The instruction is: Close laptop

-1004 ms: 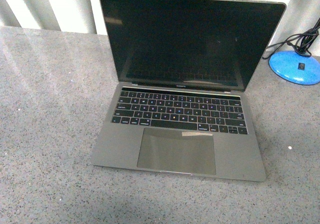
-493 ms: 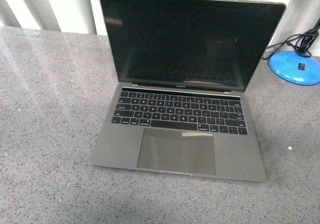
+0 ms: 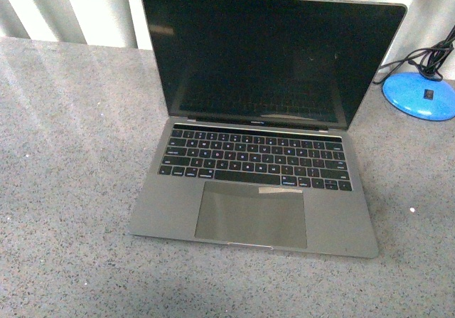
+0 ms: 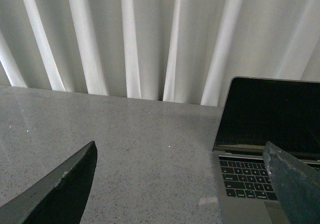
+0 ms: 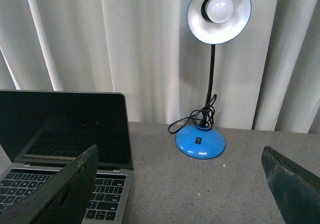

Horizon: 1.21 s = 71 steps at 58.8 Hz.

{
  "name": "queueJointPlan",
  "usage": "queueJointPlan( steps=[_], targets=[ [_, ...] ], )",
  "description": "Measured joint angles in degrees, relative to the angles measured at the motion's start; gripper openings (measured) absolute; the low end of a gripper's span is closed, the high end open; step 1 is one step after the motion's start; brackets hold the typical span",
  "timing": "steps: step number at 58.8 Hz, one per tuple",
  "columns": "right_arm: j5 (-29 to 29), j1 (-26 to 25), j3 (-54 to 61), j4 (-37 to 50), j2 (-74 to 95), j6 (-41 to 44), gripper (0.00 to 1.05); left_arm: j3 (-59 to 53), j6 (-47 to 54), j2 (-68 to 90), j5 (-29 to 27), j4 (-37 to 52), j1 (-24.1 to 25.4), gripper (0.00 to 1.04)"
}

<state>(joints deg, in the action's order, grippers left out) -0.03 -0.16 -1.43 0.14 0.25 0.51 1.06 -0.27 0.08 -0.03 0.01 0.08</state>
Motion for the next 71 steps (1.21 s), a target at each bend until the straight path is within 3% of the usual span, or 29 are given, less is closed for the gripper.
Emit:
queueJointPlan(
  steps=[19, 25, 31, 35, 40, 49, 61, 71],
  targets=[
    [0.0, 0.0, 0.0, -0.2, 0.1, 0.0, 0.95, 0.0, 0.0, 0.1, -0.3, -0.1, -0.1, 0.98],
    [9.7, 2.1, -6.8, -18.1, 10.3, -1.8, 0.95, 3.1, -0.4, 5.2, -10.8, -10.6, -3.2, 0.98],
    [9.7, 0.7, -8.3, -26.8, 17.5, -1.7, 0.95, 3.2, -0.4, 7.2, -9.9, -13.2, -2.4, 0.98],
    [7.5, -0.9, -8.6, -26.9, 19.3, -1.0, 0.95, 3.5, -0.3, 7.9, -7.7, -13.0, -0.5, 0.98],
    [1.0, -7.3, -11.0, -23.7, 24.3, 3.0, 0.95, 5.4, -0.2, 11.1, -4.5, -11.1, 2.3, 0.98],
    [-4.3, -13.6, -15.8, -18.2, 37.2, 12.5, 0.95, 7.8, 0.6, 19.9, -1.2, -4.5, 2.4, 0.98],
    [-5.6, -13.7, -25.0, -12.5, 53.9, 23.2, 0.95, 12.2, 6.5, 36.2, 3.4, 10.3, 2.5, 0.98],
    [-4.2, -11.2, -32.1, -7.3, 64.1, 30.2, 0.95, 16.8, 11.2, 47.8, 7.0, 17.6, 1.6, 0.98]
  ],
)
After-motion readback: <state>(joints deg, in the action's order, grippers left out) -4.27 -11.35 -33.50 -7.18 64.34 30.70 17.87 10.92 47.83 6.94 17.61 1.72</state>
